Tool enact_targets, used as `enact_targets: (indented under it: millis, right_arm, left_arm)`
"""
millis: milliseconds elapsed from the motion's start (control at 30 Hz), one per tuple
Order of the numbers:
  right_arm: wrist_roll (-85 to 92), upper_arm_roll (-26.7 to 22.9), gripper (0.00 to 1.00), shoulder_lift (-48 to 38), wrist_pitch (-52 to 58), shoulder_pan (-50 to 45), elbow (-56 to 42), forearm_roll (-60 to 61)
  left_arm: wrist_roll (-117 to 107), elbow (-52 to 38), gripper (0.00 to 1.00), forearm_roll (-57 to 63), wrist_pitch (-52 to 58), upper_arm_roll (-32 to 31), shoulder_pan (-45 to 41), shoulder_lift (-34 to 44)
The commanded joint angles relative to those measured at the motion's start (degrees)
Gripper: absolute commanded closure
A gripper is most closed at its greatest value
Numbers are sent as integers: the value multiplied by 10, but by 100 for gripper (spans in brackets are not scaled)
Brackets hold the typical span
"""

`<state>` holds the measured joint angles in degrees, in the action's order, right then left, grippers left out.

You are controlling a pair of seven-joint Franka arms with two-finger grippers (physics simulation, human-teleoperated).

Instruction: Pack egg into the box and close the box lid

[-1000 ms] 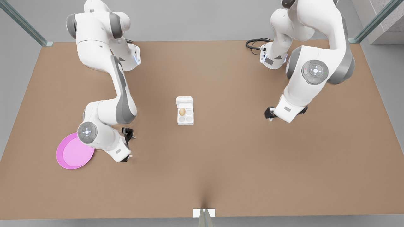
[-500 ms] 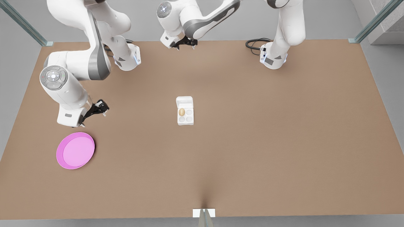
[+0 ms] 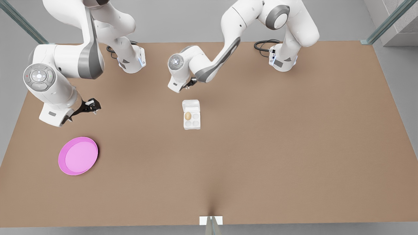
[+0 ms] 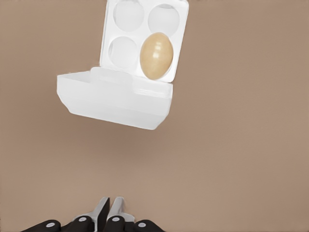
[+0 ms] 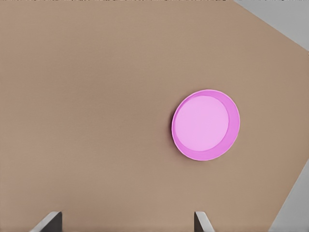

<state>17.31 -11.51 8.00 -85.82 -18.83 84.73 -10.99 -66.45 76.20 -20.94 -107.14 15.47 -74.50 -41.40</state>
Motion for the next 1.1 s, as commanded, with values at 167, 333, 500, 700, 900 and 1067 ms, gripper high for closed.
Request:
enact_targets:
  millis: [167, 333, 500, 700, 900, 1067]
  right_arm:
    - [2, 0, 0, 3, 1, 0, -1, -1]
    - [1, 0, 0, 3, 0, 0, -1, -1]
    - [2, 0, 0, 8, 0, 1, -1, -4]
    - [2, 0, 0, 13, 0, 1, 0, -4]
    - [2, -1, 0, 16, 0, 1, 0, -5]
    - [2, -1, 0, 20, 0, 1, 0, -6]
  left_arm:
    - [12, 1, 79, 7, -14, 0, 23, -19]
    - [12, 1, 79, 8, -60, 0, 28, -48]
    - [12, 0, 79, 8, -68, 0, 25, -53]
    - [9, -2, 79, 8, -68, 0, 25, -52]
    - [11, -15, 79, 20, -62, 21, 28, -49]
    - [9, -15, 79, 24, -54, 33, 27, -49]
